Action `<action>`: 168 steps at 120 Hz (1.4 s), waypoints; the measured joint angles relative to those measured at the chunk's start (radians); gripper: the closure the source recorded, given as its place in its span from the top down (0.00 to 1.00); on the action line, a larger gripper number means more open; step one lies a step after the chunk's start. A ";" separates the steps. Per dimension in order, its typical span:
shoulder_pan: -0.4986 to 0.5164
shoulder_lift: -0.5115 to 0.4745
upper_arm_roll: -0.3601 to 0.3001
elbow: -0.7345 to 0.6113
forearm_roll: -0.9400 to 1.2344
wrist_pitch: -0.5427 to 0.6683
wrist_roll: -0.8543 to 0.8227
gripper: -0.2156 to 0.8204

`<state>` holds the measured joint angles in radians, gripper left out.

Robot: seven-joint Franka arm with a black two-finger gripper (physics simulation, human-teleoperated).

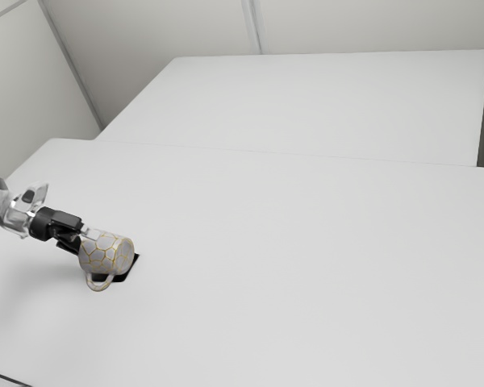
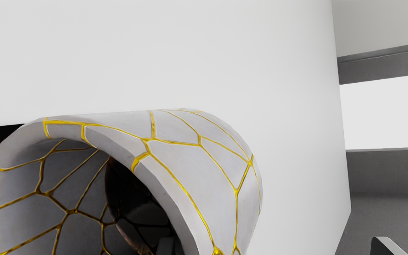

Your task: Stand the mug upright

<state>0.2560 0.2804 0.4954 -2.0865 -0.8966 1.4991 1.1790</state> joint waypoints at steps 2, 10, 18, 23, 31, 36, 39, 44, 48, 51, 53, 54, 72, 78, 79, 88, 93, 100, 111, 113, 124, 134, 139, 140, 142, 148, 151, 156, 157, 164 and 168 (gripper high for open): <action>0.000 0.001 0.000 0.000 -0.001 0.000 0.002 0.79; 0.000 0.005 0.000 -0.001 -0.009 0.000 0.012 0.79; 0.000 0.011 0.000 -0.001 -0.014 0.000 0.022 0.79; 0.000 0.014 0.000 -0.001 -0.016 0.000 0.027 0.79; 0.000 0.016 0.000 -0.002 -0.018 0.002 0.036 0.78; 0.000 0.016 0.000 -0.002 -0.019 0.002 0.041 0.75; 0.000 0.016 0.000 -0.002 -0.019 0.002 0.044 0.73; 0.000 0.016 0.000 -0.001 -0.019 0.003 0.048 0.69; 0.000 0.016 0.000 -0.001 -0.019 0.003 0.052 0.66; 0.000 0.015 0.000 -0.001 -0.019 0.003 0.054 0.63; 0.000 0.015 0.000 -0.001 -0.019 0.003 0.055 0.61; 0.000 0.015 0.000 -0.001 -0.020 0.004 0.056 0.60; 0.000 0.013 0.000 0.000 -0.020 0.006 0.068 0.42; 0.000 0.012 0.000 0.000 -0.021 0.007 0.071 0.37; -0.001 0.011 0.000 0.000 -0.021 0.007 0.072 0.36; -0.003 0.010 0.000 0.000 -0.024 0.007 0.076 0.27; -0.004 0.009 0.000 0.000 -0.024 0.008 0.078 0.23; -0.005 0.008 -0.001 0.000 -0.026 0.008 0.081 0.17; -0.007 0.007 -0.001 0.001 -0.029 0.009 0.085 0.11; -0.008 0.006 -0.001 0.001 -0.029 0.009 0.086 0.11; -0.012 -0.001 -0.002 0.002 -0.030 0.012 0.089 0.08; -0.018 -0.022 -0.008 0.004 -0.029 0.019 0.091 0.06; -0.025 -0.035 -0.013 0.006 -0.029 0.026 0.091 0.05; -0.026 -0.037 -0.014 0.006 -0.028 0.028 0.091 0.05; -0.029 -0.043 -0.016 0.007 -0.028 0.031 0.091 0.05; -0.041 -0.064 -0.023 0.010 -0.025 0.042 0.090 0.05; -0.050 -0.077 -0.026 0.011 -0.022 0.049 0.088 0.04; -0.067 -0.098 -0.034 0.013 -0.017 0.062 0.086 0.04; -0.071 -0.102 -0.037 0.013 -0.016 0.065 0.085 0.04; -0.100 -0.126 -0.063 0.014 -0.003 0.092 0.078 0.04; -0.112 -0.145 -0.088 0.016 0.019 0.112 0.070 0.04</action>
<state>0.1436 0.1358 0.4078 -2.0703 -0.8779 1.6112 1.2489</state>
